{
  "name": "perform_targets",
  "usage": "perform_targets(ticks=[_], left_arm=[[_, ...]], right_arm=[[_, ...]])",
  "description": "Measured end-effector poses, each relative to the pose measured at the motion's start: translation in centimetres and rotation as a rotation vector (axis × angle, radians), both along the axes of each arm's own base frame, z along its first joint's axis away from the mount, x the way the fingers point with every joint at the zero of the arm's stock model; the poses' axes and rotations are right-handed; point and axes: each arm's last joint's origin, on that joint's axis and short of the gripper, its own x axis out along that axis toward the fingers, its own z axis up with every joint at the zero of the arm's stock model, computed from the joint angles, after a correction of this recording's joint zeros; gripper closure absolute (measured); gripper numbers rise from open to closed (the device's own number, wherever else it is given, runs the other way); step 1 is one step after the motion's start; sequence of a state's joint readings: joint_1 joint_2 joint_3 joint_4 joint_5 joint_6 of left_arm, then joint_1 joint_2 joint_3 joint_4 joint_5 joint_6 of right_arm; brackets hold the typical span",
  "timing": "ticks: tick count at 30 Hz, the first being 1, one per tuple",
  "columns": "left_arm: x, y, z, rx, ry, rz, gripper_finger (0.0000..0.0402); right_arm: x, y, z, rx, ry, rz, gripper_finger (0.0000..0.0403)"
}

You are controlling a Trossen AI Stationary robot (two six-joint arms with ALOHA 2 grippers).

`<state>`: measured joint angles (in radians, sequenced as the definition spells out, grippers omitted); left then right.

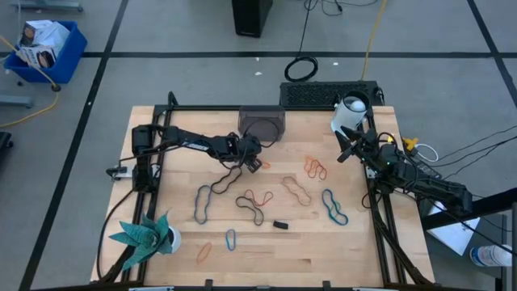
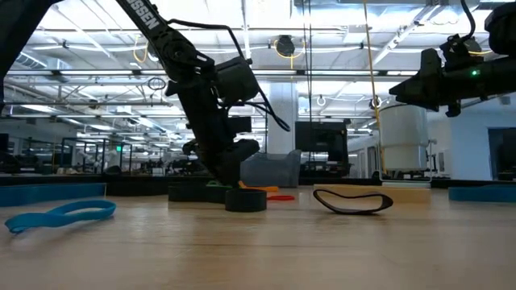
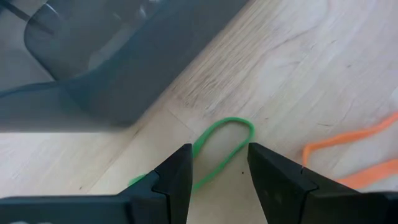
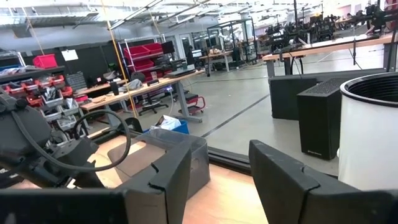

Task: Pick and place rubber bands into bin
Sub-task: Put the top green rubber band into the black bin

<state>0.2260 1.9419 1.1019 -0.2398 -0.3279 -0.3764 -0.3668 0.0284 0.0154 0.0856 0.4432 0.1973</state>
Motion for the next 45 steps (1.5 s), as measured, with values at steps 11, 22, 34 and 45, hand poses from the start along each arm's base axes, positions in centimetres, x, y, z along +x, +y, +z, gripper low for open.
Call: perform_targets(ticks=[11, 22, 34, 45], left_arm=[[-0.03, -0.06, -0.07, -0.012, -0.003, 0.016, 0.0236], [-0.19, 0.10, -0.11, 0.062, 0.040, 0.019, 0.0236], [-0.31, 0.38, -0.17, 0.059, 0.065, -0.029, 0.0321], [-0.31, 0.38, -0.18, 0.060, 0.071, -0.049, 0.0397]], right_arm=[[0.00, 0.00, 0.01, 0.000, -0.001, -0.001, 0.0248], [0.00, -0.01, 0.02, 0.053, -0.059, 0.001, 0.0248], [-0.01, -0.01, 0.05, 0.073, -0.084, 0.001, 0.0248], [-0.01, -0.01, 0.06, 0.071, -0.082, 0.000, 0.0248]])
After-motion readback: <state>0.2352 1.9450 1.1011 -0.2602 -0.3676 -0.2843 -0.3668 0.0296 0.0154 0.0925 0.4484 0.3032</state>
